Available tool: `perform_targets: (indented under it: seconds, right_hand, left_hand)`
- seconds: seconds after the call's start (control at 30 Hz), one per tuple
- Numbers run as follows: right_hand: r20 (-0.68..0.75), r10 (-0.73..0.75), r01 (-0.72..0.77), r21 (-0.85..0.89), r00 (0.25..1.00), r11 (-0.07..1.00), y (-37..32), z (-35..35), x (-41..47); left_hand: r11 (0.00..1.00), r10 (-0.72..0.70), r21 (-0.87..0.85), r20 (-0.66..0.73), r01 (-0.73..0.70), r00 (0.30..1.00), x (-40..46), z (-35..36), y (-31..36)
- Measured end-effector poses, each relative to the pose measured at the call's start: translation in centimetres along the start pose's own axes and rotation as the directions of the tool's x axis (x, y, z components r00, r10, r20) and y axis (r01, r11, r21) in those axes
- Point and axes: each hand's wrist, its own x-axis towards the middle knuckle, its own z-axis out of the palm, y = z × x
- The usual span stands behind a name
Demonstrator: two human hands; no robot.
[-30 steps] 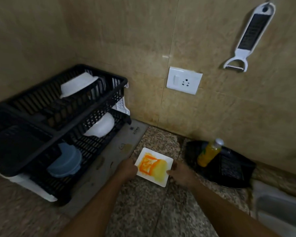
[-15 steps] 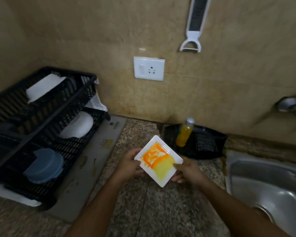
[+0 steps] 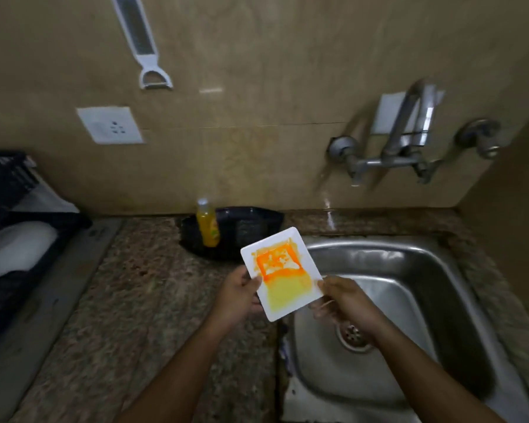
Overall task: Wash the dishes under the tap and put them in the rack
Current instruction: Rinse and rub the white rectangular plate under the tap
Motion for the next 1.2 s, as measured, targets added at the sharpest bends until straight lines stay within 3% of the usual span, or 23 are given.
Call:
perform_targets:
  seconds: [0.1, 0.2, 0.27, 0.33, 0.5, 0.67, 0.77, 1.2]
  right_hand:
    - [-0.224, -0.065, 0.059, -0.033, 0.972, 0.998, -0.3, -7.4, 0.9]
    - [-0.493, -0.188, 0.166, -0.09, 0.85, 0.982, -1.7, -14.0, 2.5]
    - [-0.555, -0.279, 0.169, -0.241, 0.784, 0.956, -3.9, -17.2, 3.1]
    - [-0.553, -0.37, 0.19, -0.356, 0.746, 0.915, -6.5, -19.6, 3.9]
    - [-0.478, -0.485, 0.177, -0.555, 0.732, 0.813, -9.4, -21.5, 7.2]
    - [-0.485, -0.653, 0.136, -0.734, 0.582, 0.666, -9.8, -21.2, 8.8]
    - [-0.462, -0.693, 0.046, -0.814, 0.553, 0.579, -9.8, -20.9, 9.0]
    - [-0.556, -0.575, 0.201, -0.592, 0.6, 0.781, -9.3, -21.0, 9.6]
  left_hand:
    - [0.996, 0.04, 0.077, 0.003, -0.04, 0.999, 1.0, 4.5, 1.1]
    - [0.993, 0.046, 0.109, 0.036, -0.05, 0.998, 2.2, 8.7, 1.9]
    - [0.991, 0.049, 0.123, 0.052, -0.055, 0.997, 2.8, 10.9, 2.4]
    - [0.988, 0.059, 0.137, 0.069, -0.068, 0.996, 3.3, 12.7, 3.1]
    - [0.982, 0.074, 0.167, 0.091, -0.089, 0.993, 4.3, 15.5, 4.6]
    - [0.964, 0.072, 0.249, 0.098, -0.095, 0.993, 6.0, 16.4, 5.0]
    - [0.965, 0.06, 0.248, 0.113, -0.087, 0.992, 6.6, 16.7, 4.9]
    - [0.976, 0.04, 0.203, 0.173, -0.075, 0.984, 7.2, 17.3, 4.2]
